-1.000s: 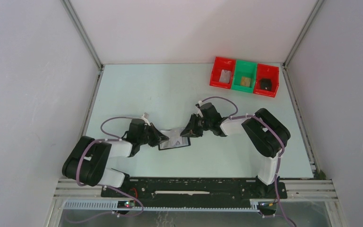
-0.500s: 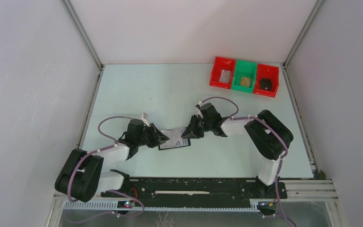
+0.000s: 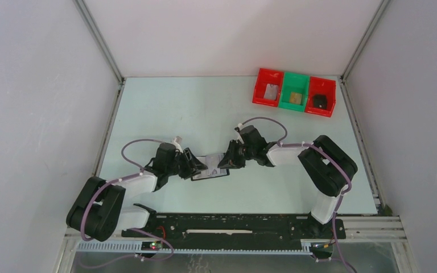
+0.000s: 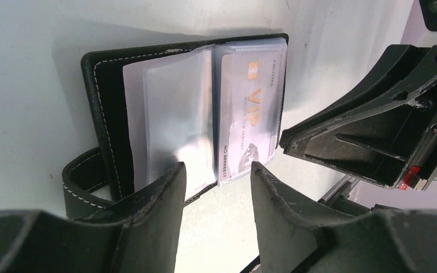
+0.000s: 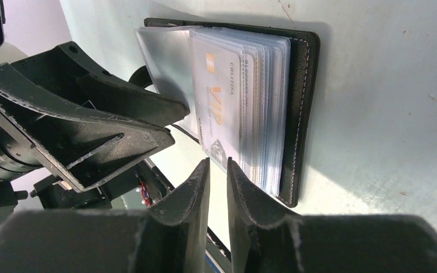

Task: Take the credit cards out of the card holder
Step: Remove the credit card from the card holder.

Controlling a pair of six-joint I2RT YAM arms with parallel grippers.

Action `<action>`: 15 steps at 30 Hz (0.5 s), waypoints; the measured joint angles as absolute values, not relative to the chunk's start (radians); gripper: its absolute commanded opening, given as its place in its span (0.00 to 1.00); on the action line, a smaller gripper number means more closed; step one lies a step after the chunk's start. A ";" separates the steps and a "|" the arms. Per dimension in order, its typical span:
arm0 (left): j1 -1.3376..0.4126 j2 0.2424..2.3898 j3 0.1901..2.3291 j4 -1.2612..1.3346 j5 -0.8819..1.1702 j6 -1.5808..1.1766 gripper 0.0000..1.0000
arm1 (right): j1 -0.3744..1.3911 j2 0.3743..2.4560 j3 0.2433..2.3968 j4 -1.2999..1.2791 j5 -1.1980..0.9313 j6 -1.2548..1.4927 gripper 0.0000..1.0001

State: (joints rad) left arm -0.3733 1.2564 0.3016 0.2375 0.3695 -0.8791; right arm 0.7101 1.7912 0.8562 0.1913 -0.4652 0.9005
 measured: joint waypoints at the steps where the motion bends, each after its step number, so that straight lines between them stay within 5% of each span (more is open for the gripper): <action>1: -0.374 1.260 0.303 0.240 0.370 -0.879 0.52 | 0.711 1.791 0.855 0.191 -0.465 0.900 0.25; 15: -0.374 1.317 0.315 0.297 0.393 -0.880 0.49 | 0.708 1.843 0.855 0.240 -0.495 0.913 0.25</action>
State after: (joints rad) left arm -0.3740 1.3174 0.3149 0.2974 0.3931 -0.8799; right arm 0.7082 1.8427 0.8555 0.2401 -0.4946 0.9127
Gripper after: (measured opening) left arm 0.501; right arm 0.253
